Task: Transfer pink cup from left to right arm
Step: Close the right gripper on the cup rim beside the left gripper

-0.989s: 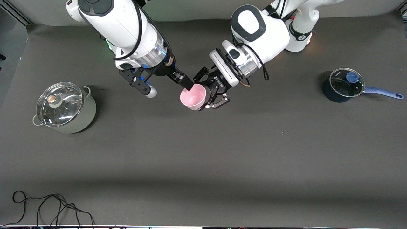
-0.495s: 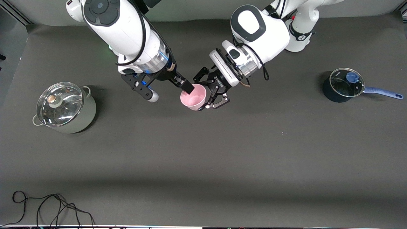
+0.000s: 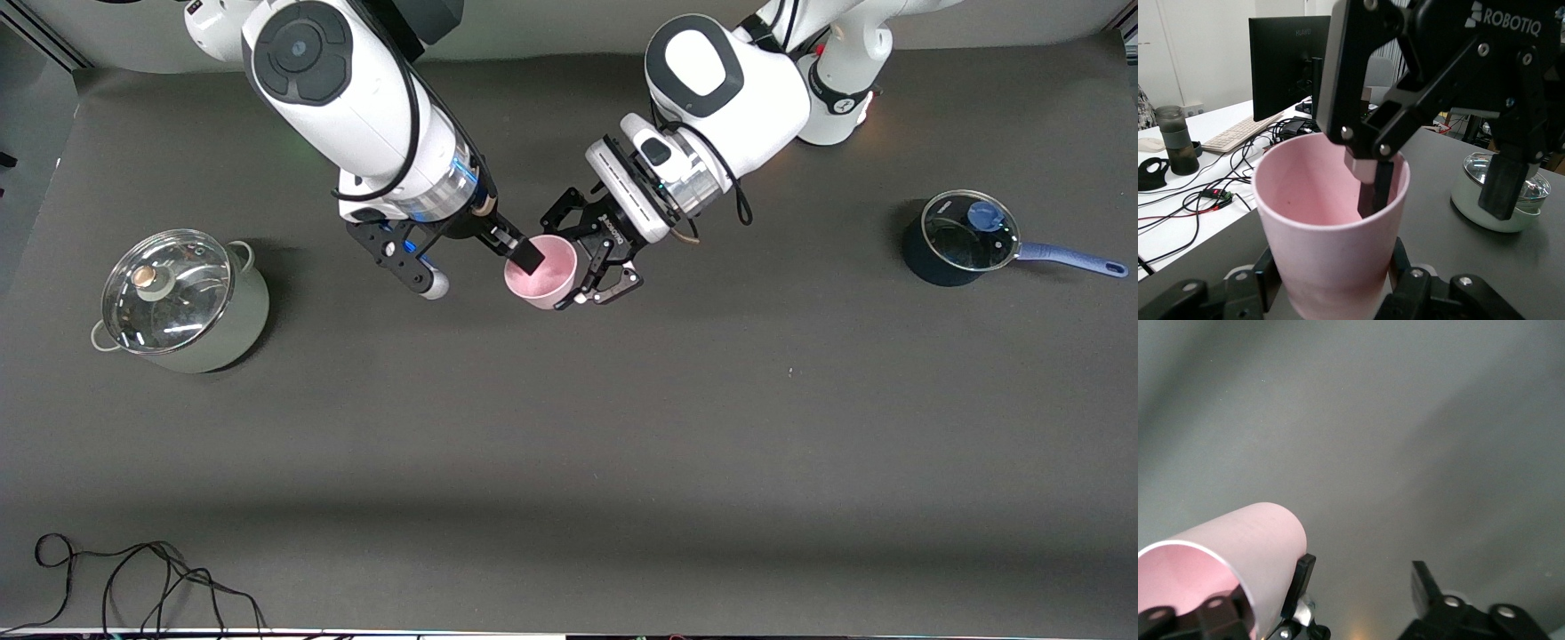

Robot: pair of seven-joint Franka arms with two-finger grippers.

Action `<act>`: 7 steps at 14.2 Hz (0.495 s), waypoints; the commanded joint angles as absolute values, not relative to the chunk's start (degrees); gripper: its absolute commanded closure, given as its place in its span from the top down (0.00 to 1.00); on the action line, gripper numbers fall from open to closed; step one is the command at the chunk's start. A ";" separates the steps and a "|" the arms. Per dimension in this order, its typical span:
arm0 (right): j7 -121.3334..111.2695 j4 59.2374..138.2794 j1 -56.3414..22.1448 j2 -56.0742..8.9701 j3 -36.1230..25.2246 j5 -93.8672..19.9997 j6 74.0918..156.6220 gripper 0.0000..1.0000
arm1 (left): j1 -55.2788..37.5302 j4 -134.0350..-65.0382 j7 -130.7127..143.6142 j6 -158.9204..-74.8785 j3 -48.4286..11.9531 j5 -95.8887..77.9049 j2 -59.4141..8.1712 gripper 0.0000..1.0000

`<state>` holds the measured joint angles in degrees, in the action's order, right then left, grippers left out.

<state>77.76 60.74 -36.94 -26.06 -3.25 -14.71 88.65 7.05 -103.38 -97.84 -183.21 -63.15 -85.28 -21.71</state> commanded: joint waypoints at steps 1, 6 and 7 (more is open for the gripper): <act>76.73 59.33 -36.91 -26.63 -3.60 -14.50 87.89 0.07 | 5.80 -102.74 -97.38 -184.39 -62.49 -86.31 -21.71 0.35; 76.64 59.15 -36.74 -26.46 -3.87 -14.50 87.89 0.00 | 5.89 -102.74 -97.29 -184.39 -62.49 -86.31 -21.71 0.35; 76.55 59.15 -36.65 -26.46 -3.95 -14.50 87.89 0.00 | 5.89 -102.74 -97.29 -184.39 -62.49 -86.31 -21.71 0.35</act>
